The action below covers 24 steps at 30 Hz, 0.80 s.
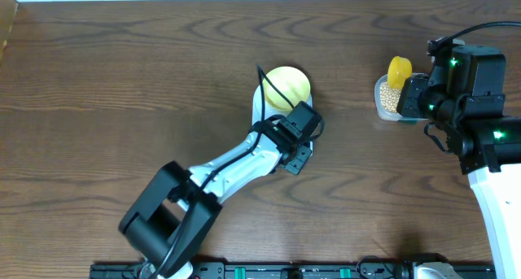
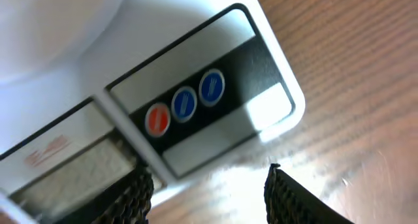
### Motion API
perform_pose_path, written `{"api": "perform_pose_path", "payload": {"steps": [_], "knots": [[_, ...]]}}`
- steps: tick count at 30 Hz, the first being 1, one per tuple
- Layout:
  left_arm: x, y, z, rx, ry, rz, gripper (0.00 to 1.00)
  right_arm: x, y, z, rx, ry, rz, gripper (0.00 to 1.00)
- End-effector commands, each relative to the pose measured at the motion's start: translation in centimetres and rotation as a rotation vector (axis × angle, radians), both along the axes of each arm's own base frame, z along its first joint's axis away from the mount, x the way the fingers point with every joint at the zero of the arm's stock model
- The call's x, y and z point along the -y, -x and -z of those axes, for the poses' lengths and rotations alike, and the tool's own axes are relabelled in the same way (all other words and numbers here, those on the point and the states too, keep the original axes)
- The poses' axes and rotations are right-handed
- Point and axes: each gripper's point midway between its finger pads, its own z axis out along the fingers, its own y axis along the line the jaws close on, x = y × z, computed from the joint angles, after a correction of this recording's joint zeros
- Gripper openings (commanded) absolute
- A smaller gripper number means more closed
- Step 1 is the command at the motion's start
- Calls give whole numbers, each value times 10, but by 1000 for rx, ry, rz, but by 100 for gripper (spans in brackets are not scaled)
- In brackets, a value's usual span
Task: Scoop item into bowl and weigh 50g on scale
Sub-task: 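Pull the left gripper back from the scale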
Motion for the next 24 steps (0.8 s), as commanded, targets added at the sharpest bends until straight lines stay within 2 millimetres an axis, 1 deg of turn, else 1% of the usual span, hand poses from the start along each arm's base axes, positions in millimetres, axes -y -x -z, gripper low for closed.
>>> {"api": "perform_pose_path", "payload": {"steps": [1, 5, 6, 9, 13, 14, 17, 18, 21, 24], "knots": [[3, -6, -39, 73, 71, -18, 58, 4, -1, -13, 38, 18, 6, 1], [-13, -12, -72, 156, 75, -105, 59, 5, -1, -13, 38, 21, 10, 1], [-18, -11, -81, 167, 80, -121, 63, 6, -1, -13, 38, 27, 16, 1], [-39, -5, -101, 156, 87, -210, 63, 8, -1, -13, 39, 44, 17, 1], [-69, 10, -113, 116, 66, -294, 65, 11, -1, -12, 36, 55, 28, 1], [-75, 13, -115, 108, 58, -302, 68, 11, -1, -12, 37, 58, 28, 1], [-94, 27, -121, 80, 30, -325, 71, 12, -1, -12, 36, 65, 28, 1], [-98, 31, -123, 71, 23, -326, 75, 13, 0, -11, 35, 70, 26, 1], [-103, 43, -127, 46, 26, -324, 81, 14, 0, -11, 34, 88, 19, 1], [-95, 51, -132, 14, 78, -304, 84, 20, 0, -11, 33, 121, 36, 1]]}}
